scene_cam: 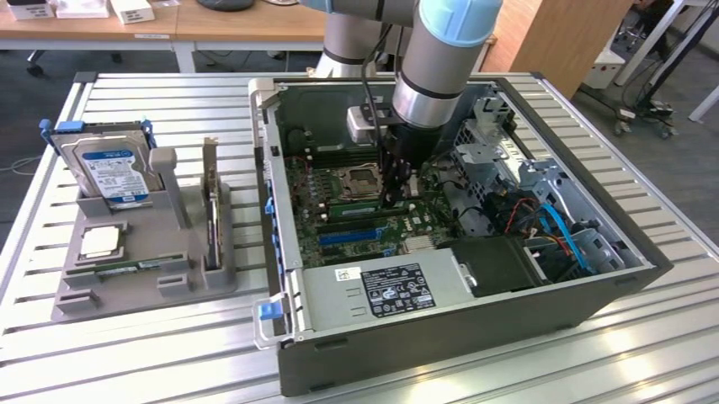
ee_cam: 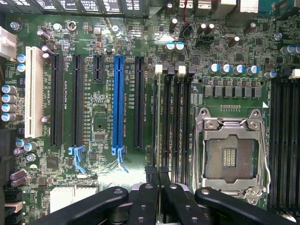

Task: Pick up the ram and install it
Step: 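Insert the ram into the slot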

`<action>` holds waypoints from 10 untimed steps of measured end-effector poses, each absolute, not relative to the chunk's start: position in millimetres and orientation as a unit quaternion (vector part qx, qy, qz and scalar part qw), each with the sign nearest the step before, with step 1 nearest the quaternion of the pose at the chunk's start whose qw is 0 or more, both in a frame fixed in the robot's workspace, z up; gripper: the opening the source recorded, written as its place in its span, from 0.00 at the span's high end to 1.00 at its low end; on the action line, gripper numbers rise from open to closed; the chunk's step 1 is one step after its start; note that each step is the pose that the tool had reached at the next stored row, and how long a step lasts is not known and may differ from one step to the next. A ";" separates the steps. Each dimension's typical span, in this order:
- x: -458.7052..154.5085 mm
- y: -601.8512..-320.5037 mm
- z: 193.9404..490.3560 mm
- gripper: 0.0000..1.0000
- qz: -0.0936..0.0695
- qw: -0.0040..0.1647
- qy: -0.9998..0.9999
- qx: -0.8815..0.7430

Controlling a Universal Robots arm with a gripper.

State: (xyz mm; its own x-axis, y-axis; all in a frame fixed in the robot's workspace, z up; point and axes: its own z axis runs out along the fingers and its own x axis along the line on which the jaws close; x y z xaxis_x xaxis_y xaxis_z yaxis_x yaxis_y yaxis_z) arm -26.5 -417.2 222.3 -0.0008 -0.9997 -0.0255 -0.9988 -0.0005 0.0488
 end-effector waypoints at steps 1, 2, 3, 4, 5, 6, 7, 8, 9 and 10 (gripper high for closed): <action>-26.4 -417.2 222.3 0.88 -0.026 0.008 -0.707 0.707; -26.4 -417.2 222.3 0.88 -0.026 0.008 -0.707 0.707; -26.4 -417.2 222.2 0.88 -0.026 0.008 -0.707 0.707; -26.4 -417.2 222.2 0.88 -0.026 0.008 -0.707 0.707; -26.4 -417.2 222.2 0.88 -0.026 0.008 -0.707 0.707; -26.4 -417.2 222.2 0.88 -0.026 0.008 -0.707 0.707; -26.4 -417.2 222.2 0.87 -0.026 0.008 -0.707 0.707; -26.4 -417.2 222.2 0.87 -0.026 0.008 -0.707 0.707; -26.4 -417.2 222.2 0.81 -0.026 0.008 -0.707 0.707; -26.4 -417.2 222.2 0.81 -0.026 0.008 -0.707 0.707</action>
